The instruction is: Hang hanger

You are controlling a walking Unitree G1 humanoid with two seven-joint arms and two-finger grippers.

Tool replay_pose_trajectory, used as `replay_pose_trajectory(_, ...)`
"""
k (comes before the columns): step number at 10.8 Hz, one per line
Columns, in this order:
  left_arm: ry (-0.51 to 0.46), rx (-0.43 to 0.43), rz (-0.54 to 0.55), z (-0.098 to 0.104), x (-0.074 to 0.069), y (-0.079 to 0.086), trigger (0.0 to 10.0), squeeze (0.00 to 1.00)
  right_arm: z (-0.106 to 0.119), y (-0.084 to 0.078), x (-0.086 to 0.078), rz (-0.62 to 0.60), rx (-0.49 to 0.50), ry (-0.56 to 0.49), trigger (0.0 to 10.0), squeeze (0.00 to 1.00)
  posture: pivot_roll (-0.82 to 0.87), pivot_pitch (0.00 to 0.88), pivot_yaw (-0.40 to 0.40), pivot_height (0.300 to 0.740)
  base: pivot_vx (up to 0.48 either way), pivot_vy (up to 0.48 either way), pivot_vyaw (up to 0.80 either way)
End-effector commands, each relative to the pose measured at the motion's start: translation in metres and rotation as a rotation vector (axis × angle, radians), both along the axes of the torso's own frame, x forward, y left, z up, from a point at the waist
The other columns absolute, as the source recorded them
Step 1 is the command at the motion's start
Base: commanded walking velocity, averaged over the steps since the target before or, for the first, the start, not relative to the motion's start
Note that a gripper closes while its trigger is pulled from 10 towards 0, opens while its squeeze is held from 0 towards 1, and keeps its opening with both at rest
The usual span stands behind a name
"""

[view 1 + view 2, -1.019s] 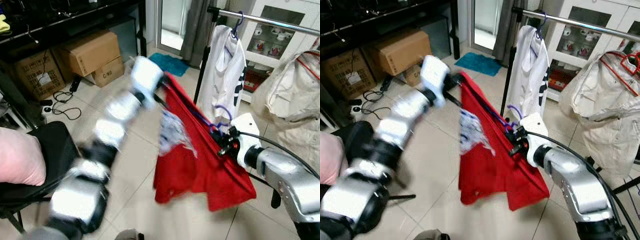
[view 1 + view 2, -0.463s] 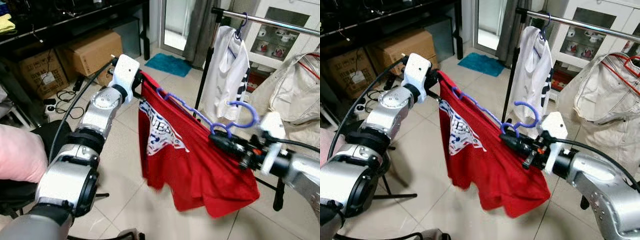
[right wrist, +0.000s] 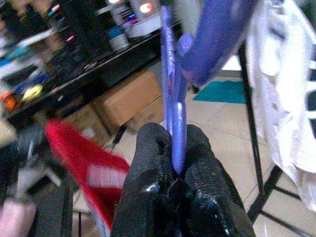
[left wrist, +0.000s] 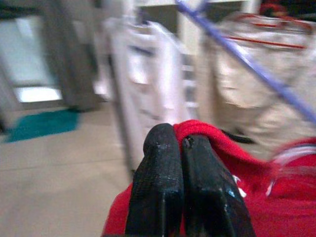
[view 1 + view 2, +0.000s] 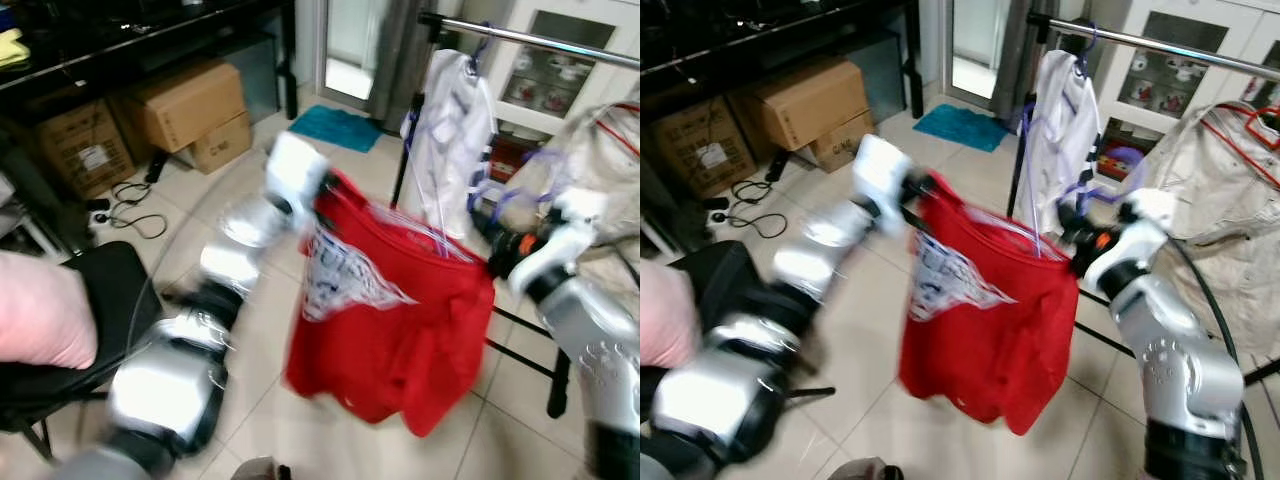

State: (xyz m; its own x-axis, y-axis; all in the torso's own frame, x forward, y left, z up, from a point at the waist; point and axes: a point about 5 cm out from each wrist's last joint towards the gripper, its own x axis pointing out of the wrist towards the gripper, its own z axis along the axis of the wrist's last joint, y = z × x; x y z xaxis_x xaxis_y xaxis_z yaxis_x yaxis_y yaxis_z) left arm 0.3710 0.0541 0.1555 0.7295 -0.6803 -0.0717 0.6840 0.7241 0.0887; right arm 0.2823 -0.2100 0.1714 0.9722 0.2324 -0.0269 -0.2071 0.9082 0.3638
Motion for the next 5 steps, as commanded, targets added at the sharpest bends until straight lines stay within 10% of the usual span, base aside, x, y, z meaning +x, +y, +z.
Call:
replay_pose_trajectory(1,-0.026,-0.009,-0.025,0.008,0.000,-0.003,0.0,0.00,0.005,-0.006,0.003,-0.068,0.051,-0.020,0.0,0.00,-0.02,0.000,0.043,0.740,0.000,0.000,0.00)
replay_pose_trajectory(5,0.016,-0.064,-0.192,0.000,-0.027,-0.032,0.0,0.00,0.009,-0.034,0.024,-0.388,0.091,-0.117,0.0,0.00,-0.02,0.000,0.047,0.740,0.000,0.000,0.00)
